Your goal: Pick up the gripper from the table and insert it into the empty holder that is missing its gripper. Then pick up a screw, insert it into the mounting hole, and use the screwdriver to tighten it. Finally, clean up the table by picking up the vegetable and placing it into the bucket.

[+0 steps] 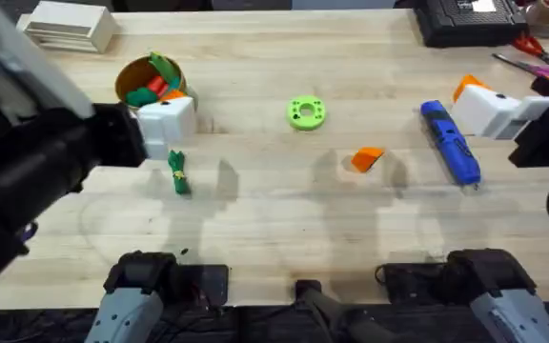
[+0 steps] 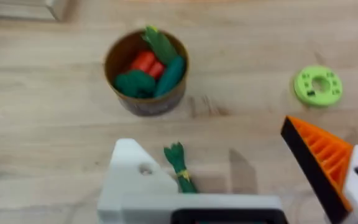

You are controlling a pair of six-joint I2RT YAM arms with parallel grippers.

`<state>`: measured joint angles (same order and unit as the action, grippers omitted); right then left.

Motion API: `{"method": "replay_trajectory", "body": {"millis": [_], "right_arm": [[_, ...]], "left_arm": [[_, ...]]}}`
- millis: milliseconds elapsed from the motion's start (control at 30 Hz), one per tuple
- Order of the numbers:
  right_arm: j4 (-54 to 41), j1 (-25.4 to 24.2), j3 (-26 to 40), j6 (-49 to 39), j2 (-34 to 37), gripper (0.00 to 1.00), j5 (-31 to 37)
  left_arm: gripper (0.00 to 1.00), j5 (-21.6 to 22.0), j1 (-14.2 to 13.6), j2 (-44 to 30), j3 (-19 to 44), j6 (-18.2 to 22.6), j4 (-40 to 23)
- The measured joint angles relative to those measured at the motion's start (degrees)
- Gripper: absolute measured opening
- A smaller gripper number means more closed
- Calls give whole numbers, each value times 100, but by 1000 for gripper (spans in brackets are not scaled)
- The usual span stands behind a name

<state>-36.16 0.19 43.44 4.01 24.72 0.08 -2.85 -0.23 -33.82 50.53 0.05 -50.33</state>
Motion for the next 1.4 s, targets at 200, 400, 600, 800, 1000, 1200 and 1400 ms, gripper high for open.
{"method": "replay_trajectory", "body": {"millis": [200,400,600,800,1000,1200,1400], "right_arm": [[-7,0,0,0,1,989,0],[-10,0,0,-2,1,989,0],[-9,0,0,-15,1,989,0],[-9,0,0,-17,1,989,2],[-9,0,0,-17,1,989,0],[-7,0,0,-17,1,989,0],[-8,0,0,-17,1,989,1]], "left_arm": [[559,-435,0,-541,1,-4,-199],[959,-588,0,-555,1,21,225],[985,-993,0,-555,1,20,616],[985,-1291,0,-555,10,26,899],[986,-1794,0,-562,10,28,1386],[987,-2322,-300,-553,-236,102,2222],[987,-2435,-932,503,-1706,173,3737]]}}
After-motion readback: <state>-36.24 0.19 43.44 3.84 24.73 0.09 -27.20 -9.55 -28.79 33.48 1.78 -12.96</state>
